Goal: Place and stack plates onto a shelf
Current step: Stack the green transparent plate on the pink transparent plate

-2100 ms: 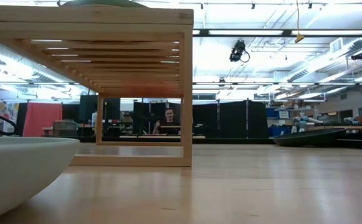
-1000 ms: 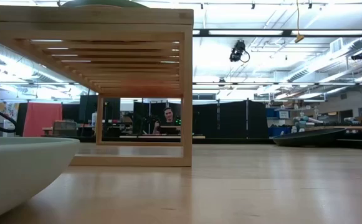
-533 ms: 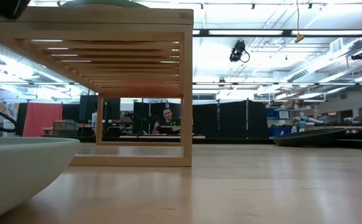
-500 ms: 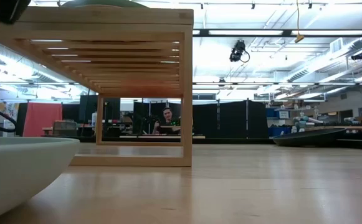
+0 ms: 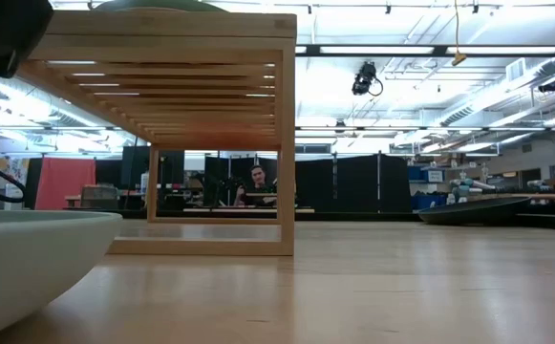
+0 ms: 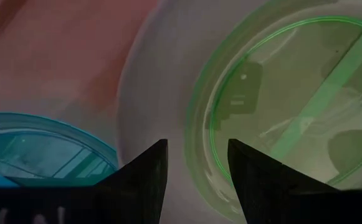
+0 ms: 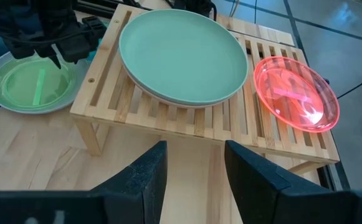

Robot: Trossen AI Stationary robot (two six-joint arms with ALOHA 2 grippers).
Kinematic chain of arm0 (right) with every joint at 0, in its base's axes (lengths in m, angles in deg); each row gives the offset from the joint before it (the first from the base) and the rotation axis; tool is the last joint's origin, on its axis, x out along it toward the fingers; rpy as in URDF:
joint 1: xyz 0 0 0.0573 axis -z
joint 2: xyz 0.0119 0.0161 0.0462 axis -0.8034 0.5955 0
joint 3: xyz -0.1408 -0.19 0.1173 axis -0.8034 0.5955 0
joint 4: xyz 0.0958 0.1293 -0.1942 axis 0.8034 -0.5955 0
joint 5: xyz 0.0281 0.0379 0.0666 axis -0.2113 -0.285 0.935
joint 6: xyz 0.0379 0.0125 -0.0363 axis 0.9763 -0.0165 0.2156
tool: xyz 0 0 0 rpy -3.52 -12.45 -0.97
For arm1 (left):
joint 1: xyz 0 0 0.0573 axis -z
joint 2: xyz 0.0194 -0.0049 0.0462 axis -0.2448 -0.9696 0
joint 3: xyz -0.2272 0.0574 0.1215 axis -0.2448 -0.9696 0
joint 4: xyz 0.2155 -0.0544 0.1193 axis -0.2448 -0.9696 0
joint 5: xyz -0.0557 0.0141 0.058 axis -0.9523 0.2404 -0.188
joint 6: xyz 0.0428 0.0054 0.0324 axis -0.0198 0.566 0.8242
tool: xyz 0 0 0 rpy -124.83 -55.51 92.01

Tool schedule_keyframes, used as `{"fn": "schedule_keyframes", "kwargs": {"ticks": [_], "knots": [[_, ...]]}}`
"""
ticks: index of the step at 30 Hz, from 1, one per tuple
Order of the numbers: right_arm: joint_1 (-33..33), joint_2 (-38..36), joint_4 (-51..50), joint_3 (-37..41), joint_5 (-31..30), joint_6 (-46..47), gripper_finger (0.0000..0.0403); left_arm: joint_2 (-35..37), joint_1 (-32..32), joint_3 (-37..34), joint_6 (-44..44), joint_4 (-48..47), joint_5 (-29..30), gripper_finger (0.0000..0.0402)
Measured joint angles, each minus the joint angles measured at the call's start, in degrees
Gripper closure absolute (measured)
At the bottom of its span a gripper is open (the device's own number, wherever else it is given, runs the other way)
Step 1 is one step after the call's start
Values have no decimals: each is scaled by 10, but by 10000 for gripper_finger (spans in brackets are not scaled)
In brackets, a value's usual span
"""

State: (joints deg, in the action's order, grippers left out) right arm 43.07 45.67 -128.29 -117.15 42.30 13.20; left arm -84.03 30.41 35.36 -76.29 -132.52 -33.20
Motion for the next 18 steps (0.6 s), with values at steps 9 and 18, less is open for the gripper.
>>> {"fn": "schedule_keyframes", "kwargs": {"ticks": [9, 18], "knots": [[0, 0, 0, 0, 0, -5, 237, -19, 0, 0, -6, 12, -8, 230], [0, 0, -1, 0, 0, -6, 237, -19, -2, 0, -6, 12, -10, 230]]}}
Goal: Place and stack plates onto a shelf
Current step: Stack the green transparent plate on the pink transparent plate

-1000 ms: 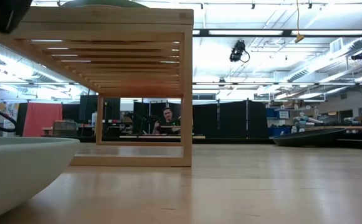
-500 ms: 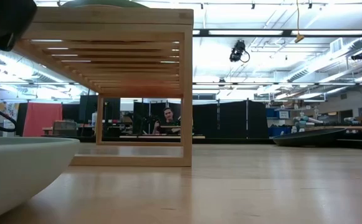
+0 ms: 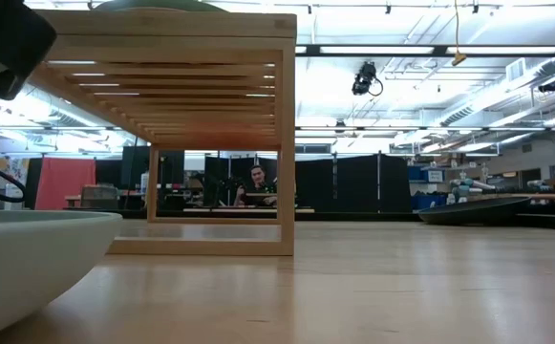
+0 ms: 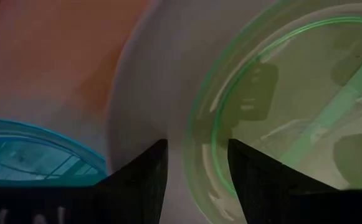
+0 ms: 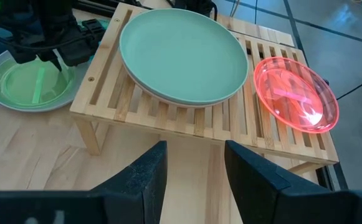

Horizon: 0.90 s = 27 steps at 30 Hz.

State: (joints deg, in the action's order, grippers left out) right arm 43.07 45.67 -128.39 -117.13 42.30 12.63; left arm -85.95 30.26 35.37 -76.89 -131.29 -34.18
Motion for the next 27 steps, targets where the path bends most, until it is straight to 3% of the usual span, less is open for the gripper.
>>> {"fn": "schedule_keyframes", "kwargs": {"ticks": [27], "knots": [[0, 0, 1, 0, 0, 0, 237, 3, 0, 0, 0, -2, 1, 394]]}}
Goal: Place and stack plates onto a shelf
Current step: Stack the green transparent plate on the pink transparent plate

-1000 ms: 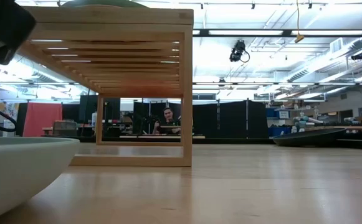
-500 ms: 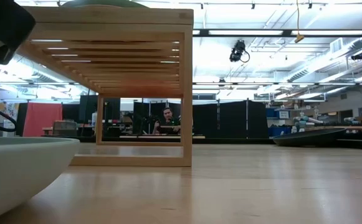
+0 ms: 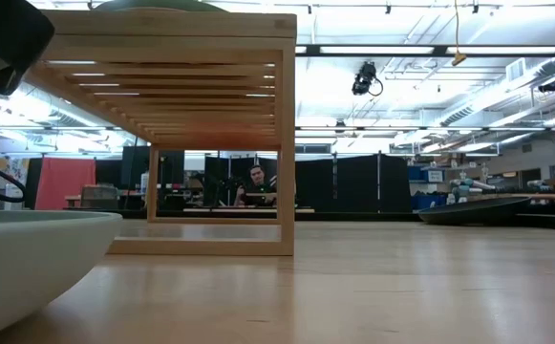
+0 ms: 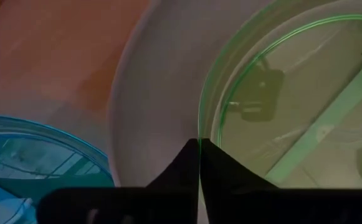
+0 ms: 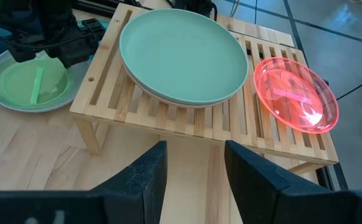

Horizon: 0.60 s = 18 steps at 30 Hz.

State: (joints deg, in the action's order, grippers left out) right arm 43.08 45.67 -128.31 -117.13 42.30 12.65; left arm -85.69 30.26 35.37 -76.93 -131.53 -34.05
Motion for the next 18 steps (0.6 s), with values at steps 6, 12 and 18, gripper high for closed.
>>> {"fn": "schedule_keyframes", "kwargs": {"ticks": [6, 12, 18], "knots": [[0, 0, 0, 0, 0, 0, 237, 13, 0, 0, 0, -12, 1, 395], [0, 0, 0, 0, 0, 0, 237, 30, 0, 0, 0, -14, -3, 395], [0, 0, 0, 0, 0, 0, 237, 67, 0, 0, 0, -18, -2, 395]]}}
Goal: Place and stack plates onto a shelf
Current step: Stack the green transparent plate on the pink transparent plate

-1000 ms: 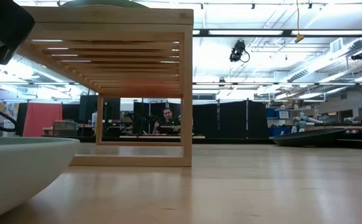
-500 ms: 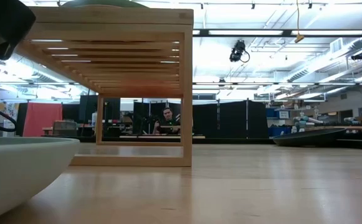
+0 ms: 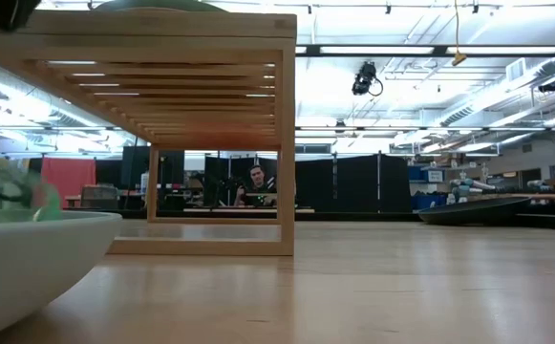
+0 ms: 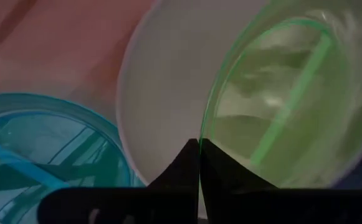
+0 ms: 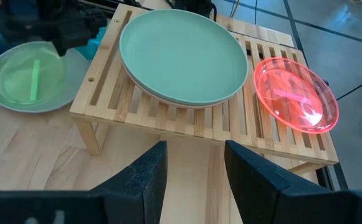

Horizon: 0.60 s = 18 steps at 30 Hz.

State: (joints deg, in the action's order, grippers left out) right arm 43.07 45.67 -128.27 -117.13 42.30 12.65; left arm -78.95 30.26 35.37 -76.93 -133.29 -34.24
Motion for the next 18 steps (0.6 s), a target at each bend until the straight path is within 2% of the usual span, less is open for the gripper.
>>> {"fn": "schedule_keyframes", "kwargs": {"ticks": [14, 18], "knots": [[0, 0, 0, 0, 0, 3, 237, 96, -2, 0, 0, -5, 53, 395], [0, 0, 0, 0, 28, 5, 237, 113, -3, 0, 1, -2, 74, 395]]}}
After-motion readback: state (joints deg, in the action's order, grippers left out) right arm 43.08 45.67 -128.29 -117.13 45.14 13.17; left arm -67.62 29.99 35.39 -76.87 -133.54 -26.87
